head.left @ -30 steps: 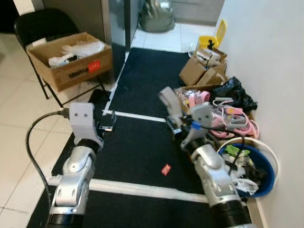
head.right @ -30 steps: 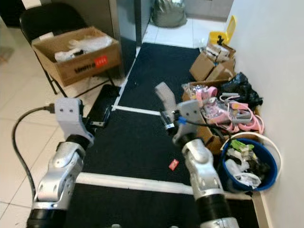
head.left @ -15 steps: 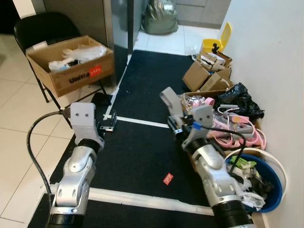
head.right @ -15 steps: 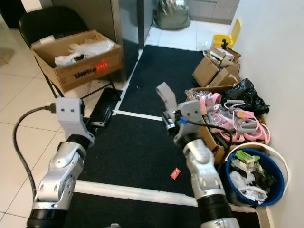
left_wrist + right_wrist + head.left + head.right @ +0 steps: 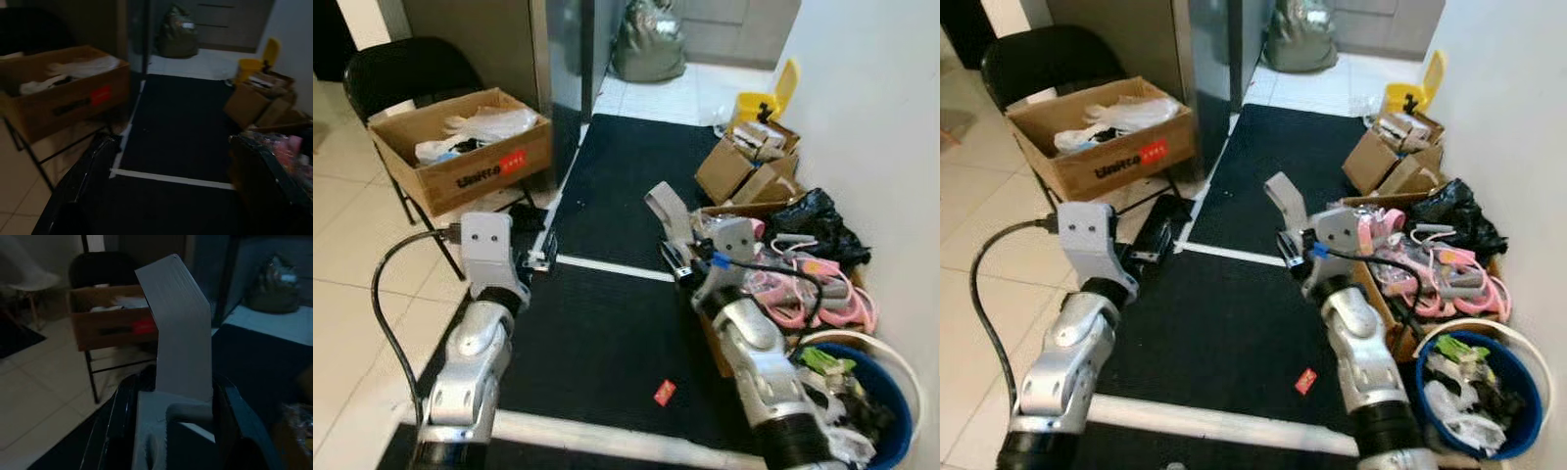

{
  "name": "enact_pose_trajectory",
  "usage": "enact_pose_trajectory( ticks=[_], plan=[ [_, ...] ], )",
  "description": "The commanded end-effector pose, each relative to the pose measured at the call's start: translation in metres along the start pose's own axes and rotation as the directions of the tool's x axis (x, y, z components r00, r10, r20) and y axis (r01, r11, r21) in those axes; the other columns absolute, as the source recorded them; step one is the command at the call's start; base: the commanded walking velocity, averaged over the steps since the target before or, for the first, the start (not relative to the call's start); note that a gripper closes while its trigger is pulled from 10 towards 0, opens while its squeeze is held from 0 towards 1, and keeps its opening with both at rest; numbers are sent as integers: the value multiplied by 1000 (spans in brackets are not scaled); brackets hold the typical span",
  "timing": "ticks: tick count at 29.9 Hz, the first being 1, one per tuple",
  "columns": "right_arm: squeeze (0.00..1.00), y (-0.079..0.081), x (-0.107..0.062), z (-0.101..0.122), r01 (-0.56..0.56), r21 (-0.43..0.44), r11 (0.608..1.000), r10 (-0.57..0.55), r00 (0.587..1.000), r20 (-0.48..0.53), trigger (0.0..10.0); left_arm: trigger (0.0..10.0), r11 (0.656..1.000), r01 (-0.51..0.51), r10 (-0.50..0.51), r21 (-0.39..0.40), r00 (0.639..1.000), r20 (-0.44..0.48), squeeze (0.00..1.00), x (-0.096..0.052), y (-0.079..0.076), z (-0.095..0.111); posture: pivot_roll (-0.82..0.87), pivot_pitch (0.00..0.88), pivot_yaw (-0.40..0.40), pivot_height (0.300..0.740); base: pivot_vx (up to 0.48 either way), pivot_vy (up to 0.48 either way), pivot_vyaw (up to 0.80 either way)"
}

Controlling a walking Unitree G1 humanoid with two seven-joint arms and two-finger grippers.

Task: Picking trash to rubbish bin

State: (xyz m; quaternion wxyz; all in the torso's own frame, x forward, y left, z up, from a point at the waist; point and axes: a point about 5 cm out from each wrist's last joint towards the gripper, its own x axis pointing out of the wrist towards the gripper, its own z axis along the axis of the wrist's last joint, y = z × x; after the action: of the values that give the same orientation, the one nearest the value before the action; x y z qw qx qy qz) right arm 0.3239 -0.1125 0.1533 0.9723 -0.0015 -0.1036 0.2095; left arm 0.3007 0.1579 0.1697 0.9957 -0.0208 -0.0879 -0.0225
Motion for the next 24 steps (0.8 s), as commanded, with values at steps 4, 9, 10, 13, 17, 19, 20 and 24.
enact_pose_trajectory(
  ticks=[4, 9, 10, 13, 17, 19, 20, 24],
  plan=[
    [0, -2, 7, -1, -2, 3, 1000, 2, 1000, -11, 10000, 10000, 1000, 3, -3, 2, 1000, -27, 0, -1, 0, -7, 29, 107, -16, 740, 334, 0, 0],
    [0, 3, 38, 25, -57, -11, 998, 58, 996, 65, 10000, 10000, 1000, 4, -4, 0, 1000, -19, 0, 1, -2, -6, 38, 101, -33, 740, 334, 0, 0],
    [0, 4, 40, 26, -66, -19, 998, 67, 996, 64, 10000, 10000, 1000, -1, 1, -1, 1000, -16, 0, 1, -2, -5, 39, 101, -35, 740, 334, 0, 0],
    [0, 4, 39, 23, -67, -19, 998, 68, 996, 55, 10000, 10000, 1000, -9, 9, -2, 1000, -14, 0, 1, 0, -5, 42, 102, -41, 740, 333, 0, 0],
    [0, 1, 26, 10, -41, -5, 999, 41, 999, 22, 10000, 10000, 1000, -21, 21, -22, 1000, 1, 0, 10, 6, -1, 41, 108, -41, 740, 334, 0, 0],
    [0, -1, 15, 2, -24, -5, 1000, 24, 1000, -1, 10000, 10000, 1000, 3, -3, 12, 1000, 30, 0, 24, 10, 7, 39, 110, -38, 740, 334, 0, 0],
    [0, -4, 10, -2, -10, -4, 1000, 10, 1000, -12, 10000, 10000, 1000, 8, -9, 23, 999, 49, 0, 32, 15, 14, 37, 112, -33, 740, 334, 0, 0],
    [0, -9, 2, -8, 13, -3, 1000, -13, 1000, -27, 10000, 10000, 998, 17, -22, 57, 996, 88, 0, 48, 23, 29, 36, 113, -24, 740, 333, 0, 0]
  ],
)
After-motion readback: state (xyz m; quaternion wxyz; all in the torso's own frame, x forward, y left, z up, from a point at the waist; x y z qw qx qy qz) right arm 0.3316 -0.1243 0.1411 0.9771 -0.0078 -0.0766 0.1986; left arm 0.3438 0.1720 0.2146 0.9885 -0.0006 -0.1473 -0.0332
